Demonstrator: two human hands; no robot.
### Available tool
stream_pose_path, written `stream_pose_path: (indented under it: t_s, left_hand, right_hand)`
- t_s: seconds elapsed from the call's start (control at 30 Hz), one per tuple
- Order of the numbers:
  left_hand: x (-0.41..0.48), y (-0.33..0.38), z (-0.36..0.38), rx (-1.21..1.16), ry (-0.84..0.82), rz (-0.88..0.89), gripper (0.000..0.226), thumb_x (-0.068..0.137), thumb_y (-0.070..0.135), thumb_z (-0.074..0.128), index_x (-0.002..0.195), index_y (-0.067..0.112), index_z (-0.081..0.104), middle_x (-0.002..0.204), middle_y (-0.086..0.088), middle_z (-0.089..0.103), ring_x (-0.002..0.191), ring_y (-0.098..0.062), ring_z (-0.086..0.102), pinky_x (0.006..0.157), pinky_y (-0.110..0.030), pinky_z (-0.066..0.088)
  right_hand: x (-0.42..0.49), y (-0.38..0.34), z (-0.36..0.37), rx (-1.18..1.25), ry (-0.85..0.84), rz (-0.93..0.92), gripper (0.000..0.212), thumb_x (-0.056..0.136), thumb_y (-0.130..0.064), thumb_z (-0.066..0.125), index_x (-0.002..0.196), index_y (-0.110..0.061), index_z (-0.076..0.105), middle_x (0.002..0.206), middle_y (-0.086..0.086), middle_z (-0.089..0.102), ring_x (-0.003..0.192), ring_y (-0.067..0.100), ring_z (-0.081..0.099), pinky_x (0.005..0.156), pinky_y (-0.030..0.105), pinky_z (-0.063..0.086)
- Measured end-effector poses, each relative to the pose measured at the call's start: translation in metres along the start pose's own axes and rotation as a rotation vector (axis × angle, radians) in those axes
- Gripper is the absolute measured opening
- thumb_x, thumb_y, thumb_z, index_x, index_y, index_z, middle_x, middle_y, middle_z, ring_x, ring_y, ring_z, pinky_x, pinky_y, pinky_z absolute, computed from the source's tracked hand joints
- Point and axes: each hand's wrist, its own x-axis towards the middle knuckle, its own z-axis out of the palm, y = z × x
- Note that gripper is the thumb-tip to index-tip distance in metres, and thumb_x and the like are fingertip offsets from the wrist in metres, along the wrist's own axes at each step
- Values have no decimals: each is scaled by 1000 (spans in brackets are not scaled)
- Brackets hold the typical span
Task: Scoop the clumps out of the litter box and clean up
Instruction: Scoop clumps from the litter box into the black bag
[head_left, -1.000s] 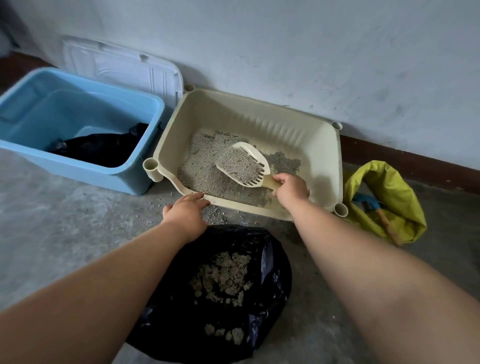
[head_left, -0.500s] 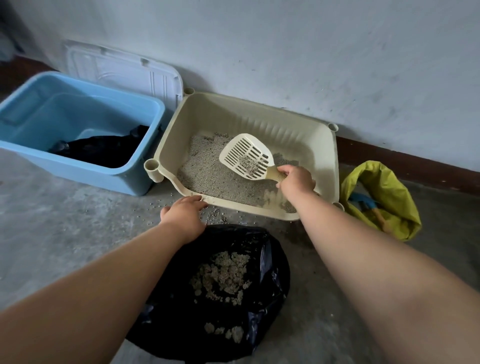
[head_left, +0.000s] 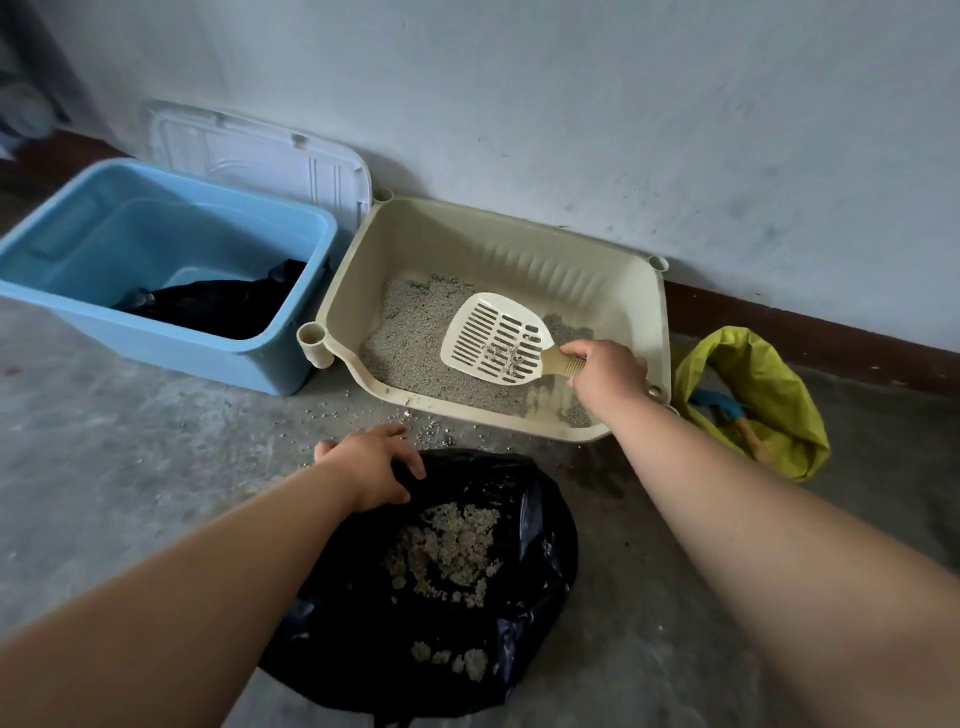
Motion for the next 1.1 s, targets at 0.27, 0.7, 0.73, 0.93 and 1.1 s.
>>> stream_pose_path:
  t_s: [0.27, 0.7, 0.73, 0.93, 1.1]
  left_hand:
    - [-7, -15, 10, 226, -117, -131, 53, 85, 36, 62, 135, 40, 45, 148, 13, 36, 136, -16, 37, 108, -47, 22]
    - [-2, -32, 13, 28, 42, -172, 46, 88, 31, 59, 132, 32, 48, 138, 7, 49, 126, -21, 49, 106, -43, 32]
    - [-1, -33, 14, 13, 49, -163, 43, 87, 31, 60, 129, 31, 51, 135, 6, 52, 123, -22, 51, 107, -43, 34]
    - [0, -34, 13, -71, 76, -159, 47, 82, 30, 65, 128, 30, 54, 127, 2, 59, 116, -24, 56, 104, -45, 41]
    - [1, -34, 12, -120, 86, -136, 41, 81, 26, 64, 120, 40, 59, 117, 7, 65, 106, -19, 60, 100, -42, 45]
  right_hand:
    - [-25, 7, -15, 84, -142, -204, 54, 73, -10, 77, 116, -40, 64, 126, -2, 63, 113, 25, 55, 103, 41, 40]
    - [-69, -10, -4, -271, 252, -1214, 27, 73, -4, 70, 87, -26, 74, 82, -7, 68, 77, 19, 62, 83, 31, 27]
    - [-70, -11, -4, -284, 275, -1232, 25, 74, -4, 71, 87, -26, 74, 82, -7, 68, 78, 19, 62, 83, 32, 28]
    - [-61, -13, -6, -217, 249, -1173, 29, 71, -7, 74, 89, -30, 75, 83, -8, 70, 79, 19, 64, 85, 31, 28]
    - [-48, -7, -8, -155, 198, -1038, 40, 65, 1, 77, 94, -27, 76, 85, -5, 72, 82, 24, 65, 83, 31, 27]
